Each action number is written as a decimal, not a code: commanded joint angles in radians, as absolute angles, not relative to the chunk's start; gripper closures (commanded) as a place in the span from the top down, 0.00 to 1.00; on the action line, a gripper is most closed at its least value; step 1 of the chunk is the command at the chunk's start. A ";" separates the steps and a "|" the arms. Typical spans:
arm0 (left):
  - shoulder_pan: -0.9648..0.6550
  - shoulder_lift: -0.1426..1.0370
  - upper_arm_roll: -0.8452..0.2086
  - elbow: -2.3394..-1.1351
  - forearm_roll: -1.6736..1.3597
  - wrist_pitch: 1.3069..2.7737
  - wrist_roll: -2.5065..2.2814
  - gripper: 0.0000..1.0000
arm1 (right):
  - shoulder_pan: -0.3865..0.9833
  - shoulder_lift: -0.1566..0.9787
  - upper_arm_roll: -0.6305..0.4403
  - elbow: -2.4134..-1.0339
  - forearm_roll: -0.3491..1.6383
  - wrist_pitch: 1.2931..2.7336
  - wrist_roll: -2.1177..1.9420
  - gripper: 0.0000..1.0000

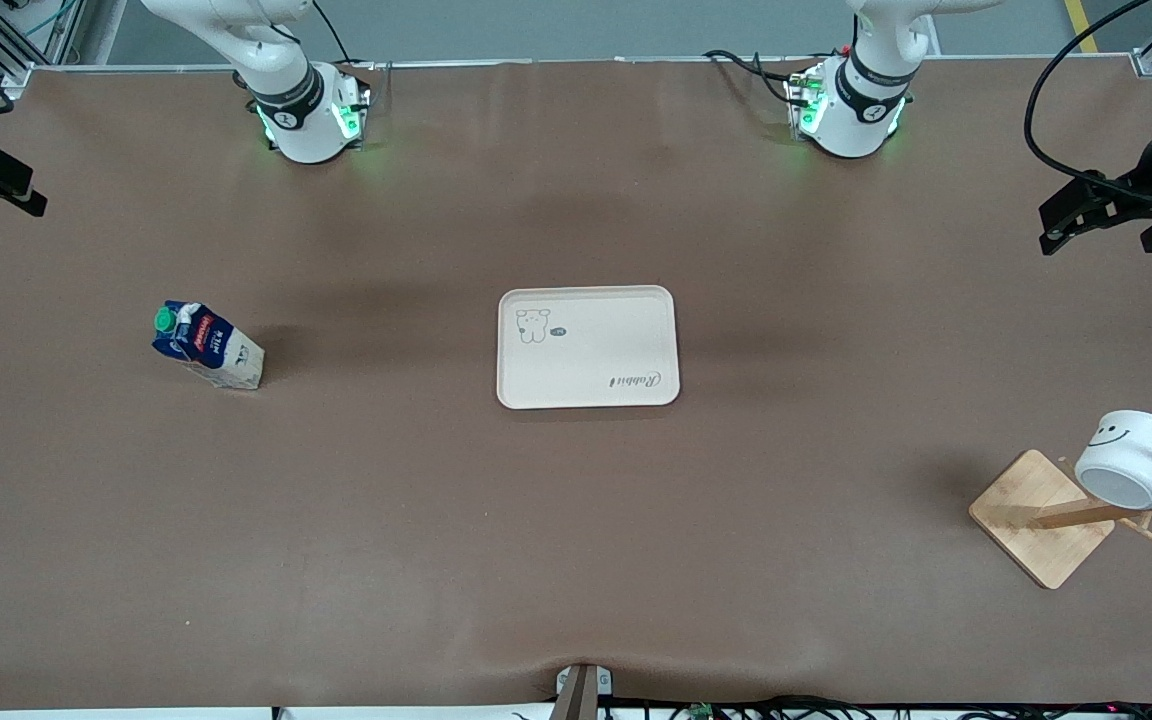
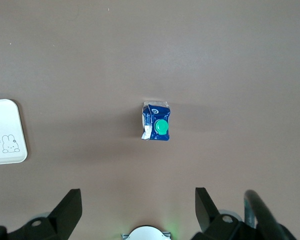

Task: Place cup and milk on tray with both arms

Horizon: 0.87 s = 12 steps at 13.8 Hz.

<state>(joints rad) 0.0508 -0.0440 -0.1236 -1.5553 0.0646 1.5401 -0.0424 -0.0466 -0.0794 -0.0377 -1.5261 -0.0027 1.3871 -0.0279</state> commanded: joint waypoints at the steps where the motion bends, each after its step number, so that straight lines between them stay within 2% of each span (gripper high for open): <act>1: 0.052 -0.046 -0.120 -1.539 0.058 1.529 -0.035 1.00 | -0.069 -0.092 -0.026 -1.537 -0.003 1.390 -0.041 1.00; 8: 0.124 -0.046 -0.069 -1.517 0.031 1.532 -0.020 1.00 | -0.069 -0.092 -0.026 -1.537 -0.002 1.390 -0.040 1.00; 10: 0.188 -0.046 -0.069 -1.537 0.015 1.581 -0.015 1.00 | -0.069 -0.081 -0.026 -1.529 -0.003 1.390 -0.040 1.00; 12: 0.270 -0.048 -0.069 -1.609 -0.052 1.678 0.032 1.00 | -0.069 -0.080 -0.026 -1.529 -0.002 1.390 -0.040 1.00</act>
